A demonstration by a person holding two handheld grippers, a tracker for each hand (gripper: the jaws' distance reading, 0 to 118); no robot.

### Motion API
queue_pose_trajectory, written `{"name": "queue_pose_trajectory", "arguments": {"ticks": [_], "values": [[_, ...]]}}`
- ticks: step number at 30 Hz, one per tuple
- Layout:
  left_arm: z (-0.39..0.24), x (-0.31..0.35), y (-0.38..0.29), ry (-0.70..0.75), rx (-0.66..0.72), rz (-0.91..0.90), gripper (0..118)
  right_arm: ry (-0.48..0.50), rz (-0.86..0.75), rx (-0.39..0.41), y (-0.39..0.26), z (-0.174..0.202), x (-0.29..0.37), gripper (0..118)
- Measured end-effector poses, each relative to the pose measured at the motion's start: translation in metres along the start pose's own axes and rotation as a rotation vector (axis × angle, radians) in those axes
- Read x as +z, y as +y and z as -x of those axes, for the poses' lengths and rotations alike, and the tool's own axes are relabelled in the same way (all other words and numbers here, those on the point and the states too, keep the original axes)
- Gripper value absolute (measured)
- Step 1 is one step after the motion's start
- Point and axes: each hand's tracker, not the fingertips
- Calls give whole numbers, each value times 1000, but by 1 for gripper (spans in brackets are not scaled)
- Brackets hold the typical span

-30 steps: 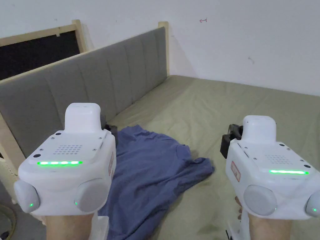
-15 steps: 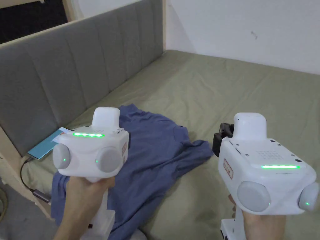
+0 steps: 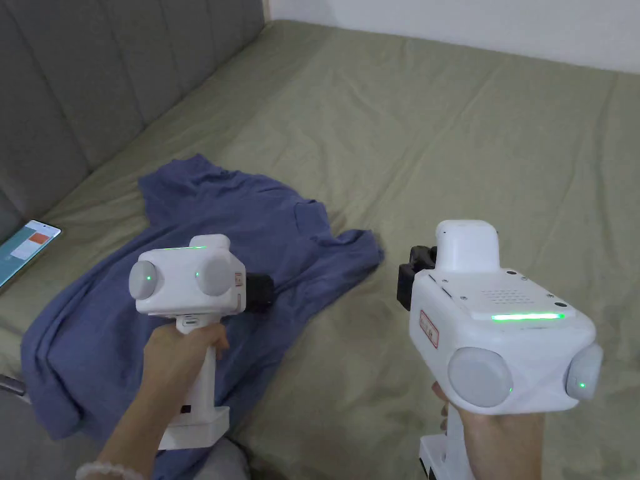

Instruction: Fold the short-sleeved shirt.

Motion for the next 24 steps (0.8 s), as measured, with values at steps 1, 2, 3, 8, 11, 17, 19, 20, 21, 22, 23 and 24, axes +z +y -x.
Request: {"name": "queue_pose_trajectory", "arguments": {"ticks": [1,2,3,8,11,17,19,20,21,22,23,24], "values": [[-2,-3,1,10,-6,25,108,1,7,0,-1,0,-2,0],[-4,-7,0,23,-35,40,108,2,12,1,-2,0,-5,0],[-7,-9,-1,37,-56,48,107,2,19,5,-3,1,-7,0],[-1,-1,2,0,-22,34,63,10,44,5,-7,7,-12,0],[0,7,6,44,-36,-1,5,14,52,-1,-9,10,-12,0],[9,6,13,34,-9,30,5,11,56,11,-8,14,-6,0],[15,18,17,-5,23,18,5,4,55,13,-6,11,-4,0],[12,28,18,-7,-20,11,5,1,53,9,-5,9,-2,0],[7,41,18,-26,-112,-39,5,1,50,3,-4,7,0,0],[3,57,19,-37,-144,-92,5,-1,46,-2,-3,5,3,0],[0,69,22,-57,-128,-105,5,-4,41,-3,-1,3,6,0],[-1,84,28,-119,-62,-126,5,-12,32,-3,1,0,11,0]]}}
